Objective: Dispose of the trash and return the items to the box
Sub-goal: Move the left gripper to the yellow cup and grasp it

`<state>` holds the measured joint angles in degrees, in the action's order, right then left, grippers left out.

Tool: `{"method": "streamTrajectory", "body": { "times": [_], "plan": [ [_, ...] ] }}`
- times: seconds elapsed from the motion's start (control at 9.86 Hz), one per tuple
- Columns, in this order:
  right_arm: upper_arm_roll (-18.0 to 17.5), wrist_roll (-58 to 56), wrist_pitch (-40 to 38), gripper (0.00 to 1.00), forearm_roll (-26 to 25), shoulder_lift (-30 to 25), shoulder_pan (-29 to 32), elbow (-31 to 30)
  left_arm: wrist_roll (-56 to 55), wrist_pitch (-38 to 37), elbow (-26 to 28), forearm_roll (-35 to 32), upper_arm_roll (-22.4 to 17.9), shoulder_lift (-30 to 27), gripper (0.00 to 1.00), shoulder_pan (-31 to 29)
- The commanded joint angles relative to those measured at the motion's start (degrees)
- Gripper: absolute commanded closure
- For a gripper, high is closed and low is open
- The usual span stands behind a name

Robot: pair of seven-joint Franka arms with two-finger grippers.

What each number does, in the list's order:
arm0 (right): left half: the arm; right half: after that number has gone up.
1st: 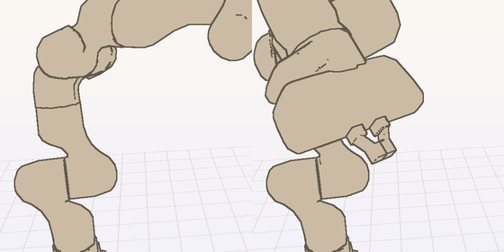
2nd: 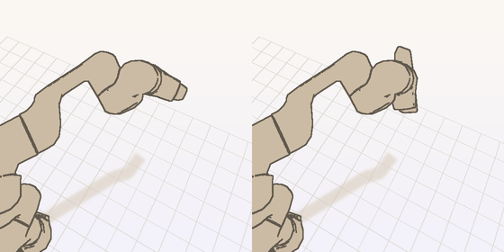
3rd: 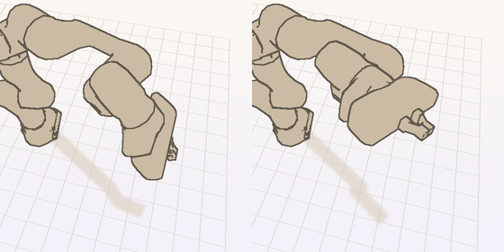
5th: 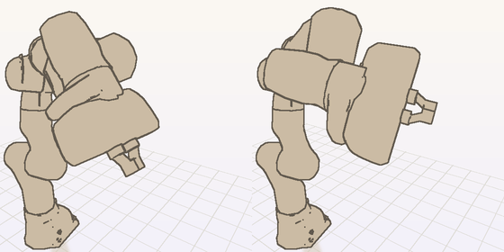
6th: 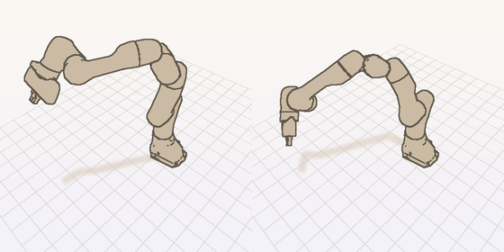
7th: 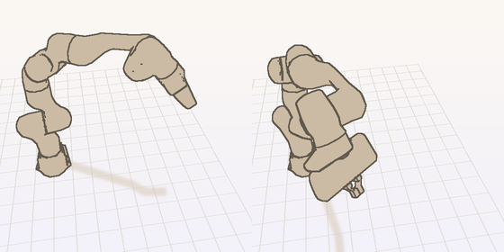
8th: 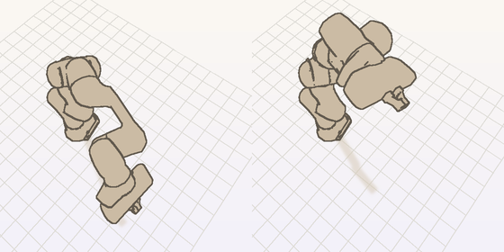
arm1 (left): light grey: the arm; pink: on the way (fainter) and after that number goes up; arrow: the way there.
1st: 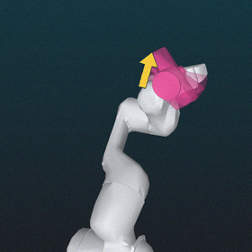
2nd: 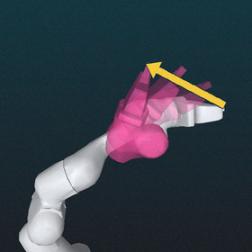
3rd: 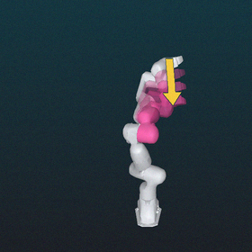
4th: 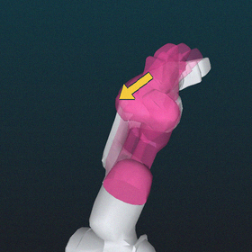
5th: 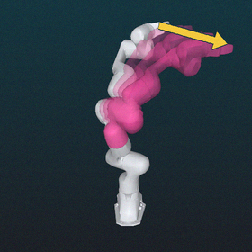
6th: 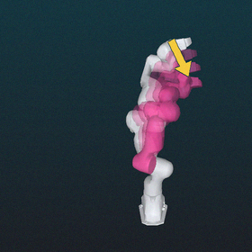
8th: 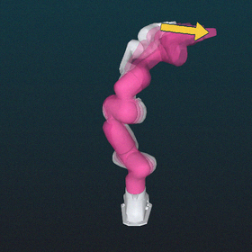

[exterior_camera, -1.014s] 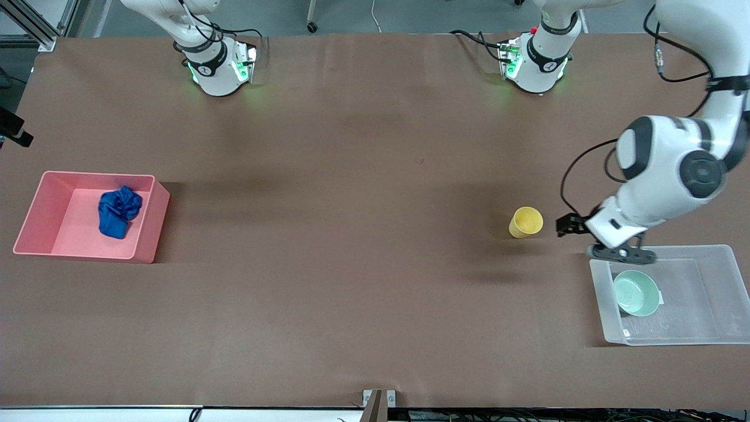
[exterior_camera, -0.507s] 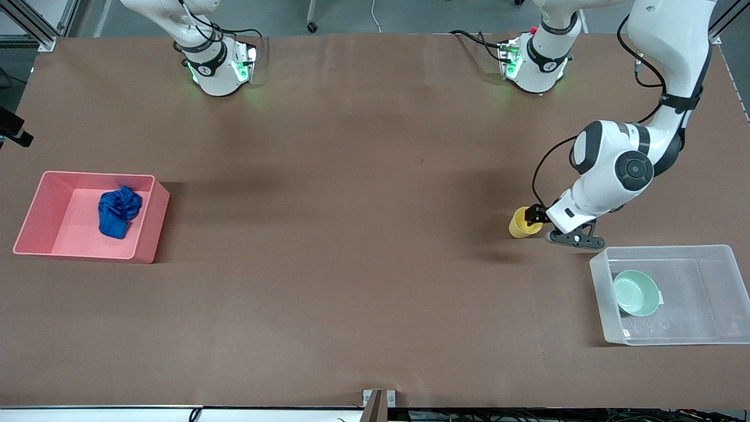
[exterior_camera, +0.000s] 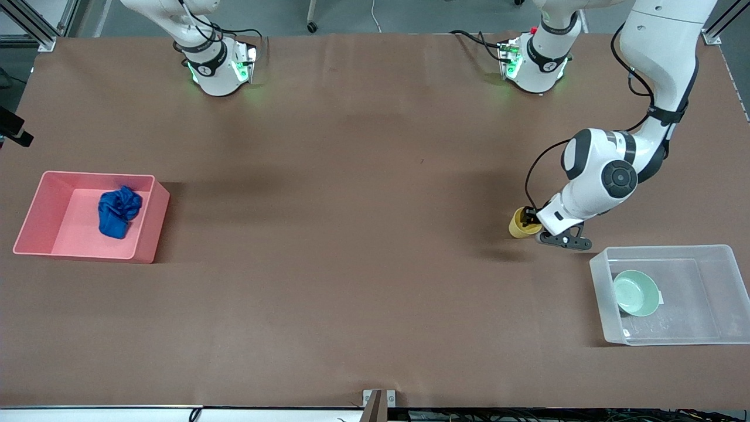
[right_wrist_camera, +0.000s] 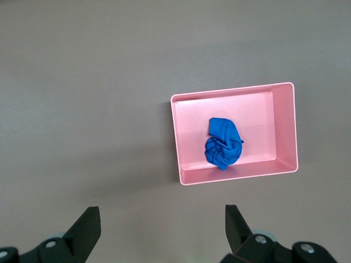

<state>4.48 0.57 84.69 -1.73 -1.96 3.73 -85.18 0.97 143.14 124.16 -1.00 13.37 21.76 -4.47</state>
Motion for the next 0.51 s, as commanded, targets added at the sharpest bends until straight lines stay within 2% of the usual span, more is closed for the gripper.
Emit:
{"method": "streamTrajectory", "body": {
  "times": [0.0, 0.41],
  "plan": [
    [-0.08, -0.48, -0.14, 0.0, -0.12, -0.77, 0.13, -0.52, -0.44, 1.26, 0.21, -0.23, 0.17, 1.27, 1.0, -0.1],
    [-0.08, -0.39, -0.14, 0.0, -0.12, -0.77, 0.13, -0.52, 0.79, 0.39, -2.07, -0.23, 0.26, -0.31, 1.0, -0.71]
  ]
}}
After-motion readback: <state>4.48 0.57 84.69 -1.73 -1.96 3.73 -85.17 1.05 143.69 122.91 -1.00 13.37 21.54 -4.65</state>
